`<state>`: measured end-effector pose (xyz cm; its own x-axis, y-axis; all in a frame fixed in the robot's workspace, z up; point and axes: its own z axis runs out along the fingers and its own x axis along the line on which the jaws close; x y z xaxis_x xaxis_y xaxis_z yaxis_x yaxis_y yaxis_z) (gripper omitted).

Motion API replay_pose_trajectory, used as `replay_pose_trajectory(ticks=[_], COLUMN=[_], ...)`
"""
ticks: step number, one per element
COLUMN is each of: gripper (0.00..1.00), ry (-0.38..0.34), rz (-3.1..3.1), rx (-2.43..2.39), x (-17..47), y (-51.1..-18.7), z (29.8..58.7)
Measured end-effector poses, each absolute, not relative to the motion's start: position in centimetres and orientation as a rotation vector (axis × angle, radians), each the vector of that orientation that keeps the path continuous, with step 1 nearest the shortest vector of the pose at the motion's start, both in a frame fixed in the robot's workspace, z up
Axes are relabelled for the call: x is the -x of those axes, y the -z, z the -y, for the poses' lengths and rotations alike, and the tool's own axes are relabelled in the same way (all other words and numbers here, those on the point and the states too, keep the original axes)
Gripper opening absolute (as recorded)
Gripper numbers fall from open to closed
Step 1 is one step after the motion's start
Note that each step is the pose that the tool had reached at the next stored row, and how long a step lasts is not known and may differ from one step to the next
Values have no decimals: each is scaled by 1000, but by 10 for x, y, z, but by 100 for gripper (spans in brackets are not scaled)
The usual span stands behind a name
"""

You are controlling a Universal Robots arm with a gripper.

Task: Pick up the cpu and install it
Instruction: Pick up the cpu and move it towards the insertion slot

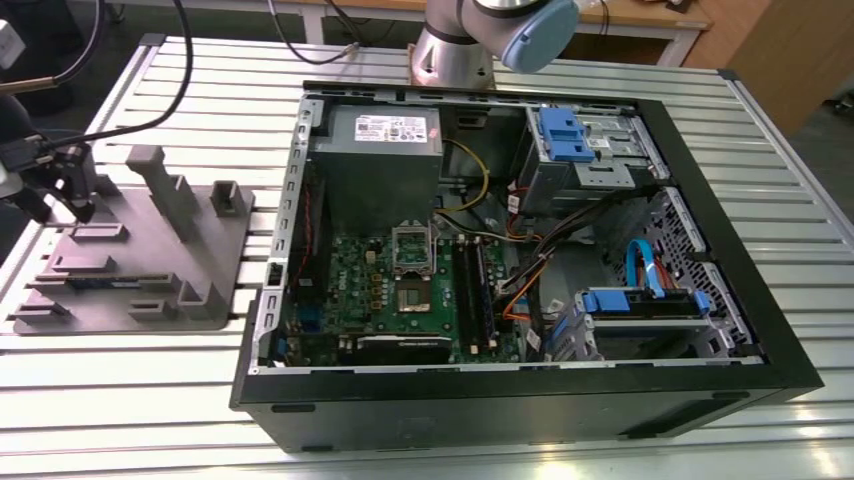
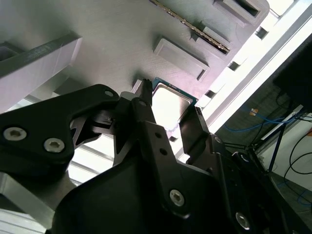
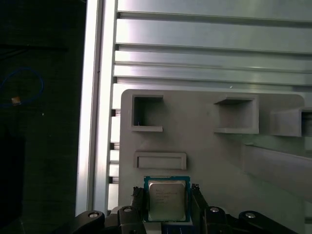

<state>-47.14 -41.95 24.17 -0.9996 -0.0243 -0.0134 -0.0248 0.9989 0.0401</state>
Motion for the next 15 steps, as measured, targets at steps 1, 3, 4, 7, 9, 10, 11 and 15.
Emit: replay_pose_trajectory(ticks=[1,3,4,7,9,10,11,15], gripper=[47,47,47,47,47,47,47,47], ry=[-63,-63,-63,-63,-62,-62,-62,-62], rz=[-3128,-3128,-3128,-3128,-3128,-3128,-3128,-3128], rx=[38,38,38,38,38,38,38,38], x=[471,471,471,471,471,471,471,471], y=[-242,-244,-244,-246,-246,-247,-247,-249], z=[420,420,420,420,420,420,420,420])
